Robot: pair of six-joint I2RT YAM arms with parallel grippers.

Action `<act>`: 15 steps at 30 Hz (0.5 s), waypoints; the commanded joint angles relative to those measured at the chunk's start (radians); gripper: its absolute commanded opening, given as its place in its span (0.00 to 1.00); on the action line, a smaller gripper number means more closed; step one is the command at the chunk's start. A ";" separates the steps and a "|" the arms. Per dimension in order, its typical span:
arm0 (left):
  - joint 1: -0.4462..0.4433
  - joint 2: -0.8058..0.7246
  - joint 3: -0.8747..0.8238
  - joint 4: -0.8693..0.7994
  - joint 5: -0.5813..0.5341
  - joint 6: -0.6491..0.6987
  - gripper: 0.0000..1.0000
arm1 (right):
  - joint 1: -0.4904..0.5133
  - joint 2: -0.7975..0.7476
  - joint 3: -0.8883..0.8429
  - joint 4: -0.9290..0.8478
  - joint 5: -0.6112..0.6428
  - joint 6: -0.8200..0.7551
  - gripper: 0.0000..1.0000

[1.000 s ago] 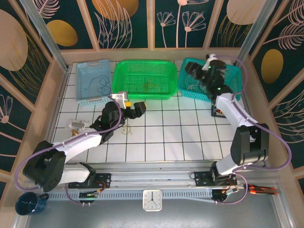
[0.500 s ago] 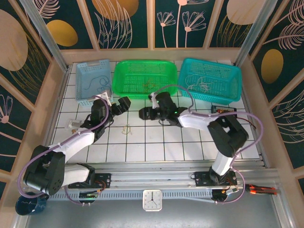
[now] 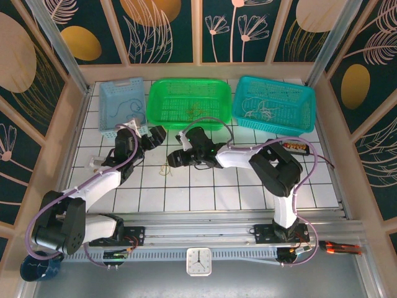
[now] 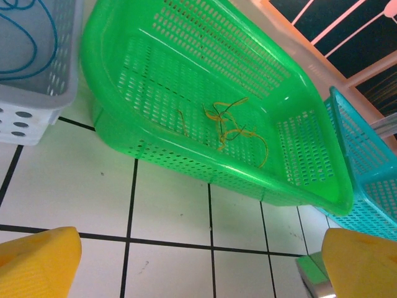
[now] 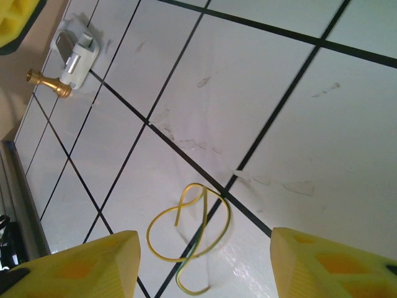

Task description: Untangle the cables

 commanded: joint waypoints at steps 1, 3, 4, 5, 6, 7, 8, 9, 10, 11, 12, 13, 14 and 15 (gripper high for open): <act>0.011 0.011 0.022 -0.004 0.023 0.009 0.99 | 0.022 0.048 0.044 -0.028 -0.044 -0.042 0.55; 0.011 0.014 0.024 -0.003 0.027 0.010 0.99 | 0.029 0.068 0.060 -0.041 -0.056 -0.050 0.54; 0.011 0.015 0.026 -0.003 0.027 0.012 0.99 | 0.033 0.078 0.069 -0.048 -0.063 -0.055 0.54; 0.012 0.015 0.028 -0.003 0.027 0.011 0.99 | 0.036 0.089 0.076 -0.054 -0.070 -0.058 0.54; 0.013 0.018 0.030 -0.002 0.028 0.012 0.99 | 0.038 0.096 0.082 -0.059 -0.075 -0.063 0.54; 0.012 0.018 0.031 -0.004 0.030 0.013 0.99 | 0.041 0.104 0.088 -0.064 -0.080 -0.067 0.50; 0.014 0.020 0.033 -0.006 0.032 0.014 0.99 | 0.040 0.109 0.092 -0.068 -0.082 -0.070 0.41; 0.014 0.020 0.034 -0.008 0.033 0.015 0.99 | 0.040 0.108 0.095 -0.072 -0.082 -0.074 0.32; 0.015 0.020 0.036 -0.009 0.034 0.018 0.99 | 0.037 0.101 0.097 -0.076 -0.080 -0.077 0.21; 0.014 0.019 0.036 -0.013 0.037 0.021 0.99 | 0.033 0.089 0.097 -0.079 -0.078 -0.082 0.12; 0.014 0.018 0.035 -0.014 0.039 0.024 0.99 | 0.026 0.076 0.096 -0.083 -0.078 -0.084 0.05; 0.014 0.017 0.033 -0.015 0.044 0.027 0.99 | 0.014 0.057 0.095 -0.088 -0.078 -0.085 0.00; 0.014 0.015 0.031 -0.012 0.048 0.031 0.99 | 0.000 0.031 0.089 -0.088 -0.078 -0.085 0.00; 0.014 0.013 0.027 -0.011 0.055 0.034 0.99 | -0.013 0.007 0.084 -0.085 -0.078 -0.081 0.00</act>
